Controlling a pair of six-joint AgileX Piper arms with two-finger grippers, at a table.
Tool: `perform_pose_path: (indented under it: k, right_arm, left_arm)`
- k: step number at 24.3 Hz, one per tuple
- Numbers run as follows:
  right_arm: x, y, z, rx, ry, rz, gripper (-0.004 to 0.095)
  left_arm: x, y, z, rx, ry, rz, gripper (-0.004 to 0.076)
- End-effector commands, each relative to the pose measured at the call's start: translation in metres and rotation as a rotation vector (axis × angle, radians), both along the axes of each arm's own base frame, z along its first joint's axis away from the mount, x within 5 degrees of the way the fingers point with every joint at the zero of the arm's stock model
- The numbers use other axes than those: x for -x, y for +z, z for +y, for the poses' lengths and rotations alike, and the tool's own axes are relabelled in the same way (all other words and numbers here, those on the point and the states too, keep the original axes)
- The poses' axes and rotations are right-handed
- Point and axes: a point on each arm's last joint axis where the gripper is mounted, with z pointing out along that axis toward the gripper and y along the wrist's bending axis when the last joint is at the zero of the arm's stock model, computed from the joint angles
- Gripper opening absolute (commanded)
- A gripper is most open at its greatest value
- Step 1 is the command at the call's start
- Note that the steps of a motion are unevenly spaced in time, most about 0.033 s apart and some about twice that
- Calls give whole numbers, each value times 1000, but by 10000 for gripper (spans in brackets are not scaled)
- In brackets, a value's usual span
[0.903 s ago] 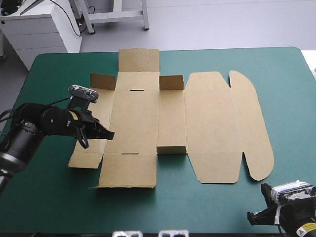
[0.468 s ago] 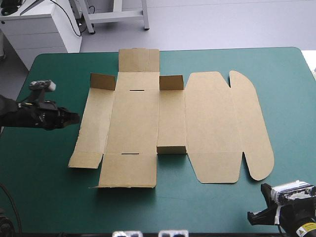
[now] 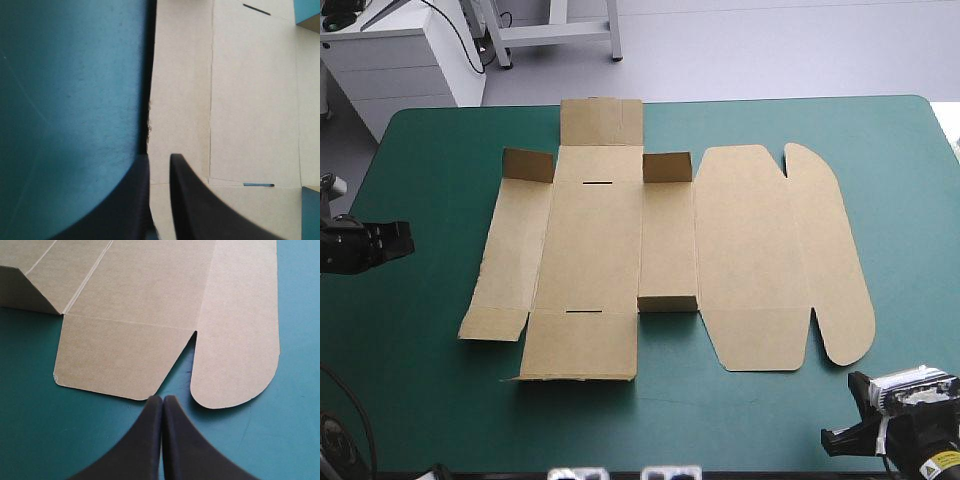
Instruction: Fold the box
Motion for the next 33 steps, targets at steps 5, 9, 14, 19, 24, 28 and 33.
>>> perform_pose_path:
  k: [5, 9, 14, 19, 24, 28, 33]
  right_arm:
    - [-3, 11, 0, -12, -9, -70, -14]
    - [-3, 11, 0, -12, -9, -70, -14]
    - [-3, 11, 0, -12, -9, -70, -14]
    - [-3, 11, 0, -14, -8, -71, -14]
    - [-3, 11, 0, -14, -8, -71, -14]
    - [-3, 11, 0, -13, -7, -67, -14]
    - [-3, 11, 0, -13, -7, -67, -14]
  left_arm:
    - [-18, -20, 11, 138, 22, 109, 523]
    - [-29, -41, 19, 182, 25, 166, 568]
    - [-46, -70, 26, 283, 16, 217, 568]
    - [-70, -112, 16, 351, -59, 311, 568]
    - [-87, -136, -15, 370, -160, 390, 568]
    - [-94, -156, -63, 376, -288, 482, 568]
    - [-95, -162, -95, 384, -366, 515, 568]
